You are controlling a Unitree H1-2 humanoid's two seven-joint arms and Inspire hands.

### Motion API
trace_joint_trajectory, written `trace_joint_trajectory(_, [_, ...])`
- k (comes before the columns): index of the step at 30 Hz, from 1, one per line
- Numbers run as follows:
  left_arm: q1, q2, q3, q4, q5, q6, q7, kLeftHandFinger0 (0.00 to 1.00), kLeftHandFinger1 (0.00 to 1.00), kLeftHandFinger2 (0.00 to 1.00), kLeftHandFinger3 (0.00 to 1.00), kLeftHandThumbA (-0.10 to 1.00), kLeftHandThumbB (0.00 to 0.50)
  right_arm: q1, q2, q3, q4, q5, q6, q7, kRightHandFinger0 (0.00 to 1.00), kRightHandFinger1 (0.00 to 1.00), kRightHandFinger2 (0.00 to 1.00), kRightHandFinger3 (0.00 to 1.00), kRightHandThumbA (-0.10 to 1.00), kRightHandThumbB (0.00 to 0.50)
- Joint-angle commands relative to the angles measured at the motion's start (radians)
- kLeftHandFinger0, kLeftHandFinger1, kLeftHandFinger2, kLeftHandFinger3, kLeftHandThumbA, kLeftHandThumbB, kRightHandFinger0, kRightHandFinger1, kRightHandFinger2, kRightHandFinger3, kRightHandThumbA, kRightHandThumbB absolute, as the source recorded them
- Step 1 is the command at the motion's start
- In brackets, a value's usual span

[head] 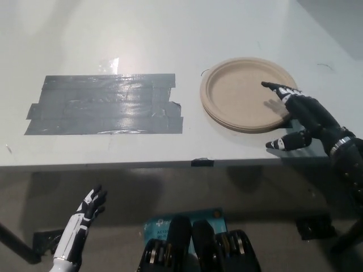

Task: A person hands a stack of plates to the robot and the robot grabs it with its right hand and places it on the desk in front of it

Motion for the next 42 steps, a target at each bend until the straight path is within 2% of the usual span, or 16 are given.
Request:
trace_joint_trajectory(1, [-0.073,0.002,0.011,-0.042,-0.031,-0.025,-0.011,1.00,1.00,1.00,1.00,1.00,0.226,-0.223,-0.389,-0.416,-0.782,1.418,0.259,0.457,1.00,1.00,1.00,1.00,1.00,0.498])
trace_joint_trajectory(8, [-0.138,0.006,0.019,-0.010,-0.039,-0.028,-0.011,1.00,1.00,1.00,1.00,1.00,0.241,-0.098,-0.492,-0.485,-0.892,1.418,0.121,0.320,1.00,1.00,1.00,1.00,1.00,0.500])
trace_joint_trajectory(12, [-0.179,0.006,0.018,0.005,-0.030,-0.033,-0.007,1.00,1.00,1.00,1.00,1.00,0.229,0.026,-0.533,-0.572,-0.966,1.340,0.003,0.181,1.00,1.00,1.00,1.00,1.00,0.500])
trace_joint_trajectory(16, [-0.179,0.004,0.017,-0.003,-0.025,-0.028,-0.004,1.00,1.00,1.00,1.00,1.00,0.234,0.163,-0.556,-0.635,-0.994,1.347,-0.082,0.189,1.00,1.00,1.00,1.00,1.00,0.497])
trace_joint_trajectory(20, [-0.177,0.002,0.015,-0.009,-0.025,-0.030,-0.005,1.00,1.00,1.00,1.00,1.00,0.225,0.325,-0.442,-0.611,-1.022,1.182,-0.197,0.121,1.00,1.00,1.00,1.00,1.00,0.441])
trace_joint_trajectory(22, [-0.175,0.002,0.016,-0.008,-0.028,-0.031,-0.006,1.00,1.00,1.00,1.00,1.00,0.225,0.360,-0.404,-0.594,-1.031,1.159,-0.217,0.103,1.00,1.00,1.00,1.00,1.00,0.445])
trace_joint_trajectory(23, [-0.170,0.003,0.017,-0.009,-0.030,-0.029,-0.007,1.00,1.00,1.00,1.00,1.00,0.228,0.407,-0.334,-0.549,-1.035,1.137,-0.245,0.090,1.00,1.00,1.00,1.00,1.00,0.494])
trace_joint_trajectory(24, [-0.168,0.003,0.017,-0.010,-0.030,-0.029,-0.007,1.00,1.00,1.00,1.00,1.00,0.227,0.424,-0.311,-0.533,-1.035,1.136,-0.248,0.091,1.00,1.00,1.00,1.00,1.00,0.499])
trace_joint_trajectory(27, [-0.152,0.004,0.019,-0.014,-0.034,-0.031,-0.008,1.00,1.00,1.00,1.00,1.00,0.226,0.495,-0.208,-0.465,-1.022,1.099,-0.254,0.101,1.00,1.00,1.00,1.00,1.00,0.500])
trace_joint_trajectory(28, [-0.144,0.004,0.020,-0.016,-0.034,-0.032,-0.007,1.00,1.00,1.00,1.00,1.00,0.228,0.519,-0.171,-0.446,-0.998,1.111,-0.262,0.124,1.00,1.00,1.00,1.00,1.00,0.470])
trace_joint_trajectory(29, [-0.140,0.004,0.020,-0.017,-0.033,-0.033,-0.007,1.00,1.00,1.00,1.00,1.00,0.229,0.530,-0.153,-0.440,-0.984,1.115,-0.267,0.138,1.00,1.00,1.00,1.00,1.00,0.465])
trace_joint_trajectory(30, [-0.133,0.004,0.020,-0.018,-0.034,-0.036,-0.006,1.00,1.00,1.00,1.00,1.00,0.235,0.557,-0.102,-0.422,-0.953,1.109,-0.255,0.135,1.00,1.00,1.00,1.00,1.00,0.443])
trace_joint_trajectory(35, [-0.104,0.004,0.019,-0.024,-0.037,-0.039,-0.010,1.00,1.00,1.00,1.00,1.00,0.236,0.612,0.079,-0.392,-0.837,1.018,-0.162,0.072,1.00,1.00,1.00,1.00,1.00,0.402])
trace_joint_trajectory(37, [-0.096,0.004,0.018,-0.025,-0.040,-0.040,-0.013,1.00,1.00,1.00,1.00,1.00,0.234,0.619,0.134,-0.398,-0.777,0.938,-0.141,0.056,1.00,1.00,1.00,1.00,1.00,0.414])
trace_joint_trajectory(42, [-0.076,0.005,0.017,-0.030,-0.038,-0.039,-0.015,1.00,1.00,1.00,1.00,1.00,0.218,0.615,0.239,-0.406,-0.594,0.812,-0.107,0.076,1.00,1.00,1.00,1.00,1.00,0.346])
